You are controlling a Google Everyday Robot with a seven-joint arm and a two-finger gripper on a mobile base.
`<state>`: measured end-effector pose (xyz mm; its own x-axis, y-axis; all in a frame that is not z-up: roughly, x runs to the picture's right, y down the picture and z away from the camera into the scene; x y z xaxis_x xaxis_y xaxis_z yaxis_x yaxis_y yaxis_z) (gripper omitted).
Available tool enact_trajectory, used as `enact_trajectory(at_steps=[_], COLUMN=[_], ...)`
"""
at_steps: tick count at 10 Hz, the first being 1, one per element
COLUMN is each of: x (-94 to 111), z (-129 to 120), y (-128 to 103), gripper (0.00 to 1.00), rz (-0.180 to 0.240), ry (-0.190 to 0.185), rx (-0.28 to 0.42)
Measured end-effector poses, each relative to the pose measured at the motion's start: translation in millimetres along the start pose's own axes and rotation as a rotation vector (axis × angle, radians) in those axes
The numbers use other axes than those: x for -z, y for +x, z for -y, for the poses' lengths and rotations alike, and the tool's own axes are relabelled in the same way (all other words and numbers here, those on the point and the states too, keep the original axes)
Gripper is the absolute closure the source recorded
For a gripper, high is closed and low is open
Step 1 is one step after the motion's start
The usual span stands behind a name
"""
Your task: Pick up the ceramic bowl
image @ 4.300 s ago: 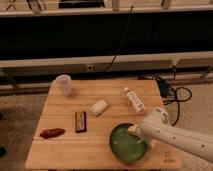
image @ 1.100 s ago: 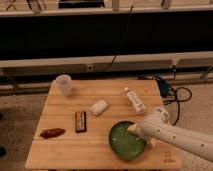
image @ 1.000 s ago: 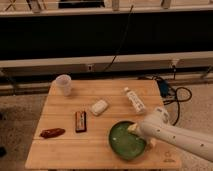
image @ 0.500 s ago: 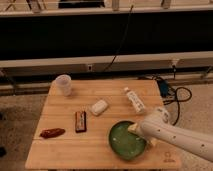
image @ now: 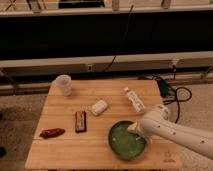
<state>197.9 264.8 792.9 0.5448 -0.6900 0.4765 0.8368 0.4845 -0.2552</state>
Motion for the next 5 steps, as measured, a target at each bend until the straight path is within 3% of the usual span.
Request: enact_trajectory(at_steps=[1, 2, 4, 5], x=[1.1, 2.0, 3.7, 6.1], z=[-1.7, -2.0, -4.1, -4.4], y=[0.5, 0.3, 0.7, 1.3], gripper=[0.21, 0.28, 0.44, 0.59], rz=[0.007, 0.016, 0.02, 0.021], ry=[-0.007, -0.015, -0.025, -0.028], rx=[0.006, 0.016, 0.024, 0.032])
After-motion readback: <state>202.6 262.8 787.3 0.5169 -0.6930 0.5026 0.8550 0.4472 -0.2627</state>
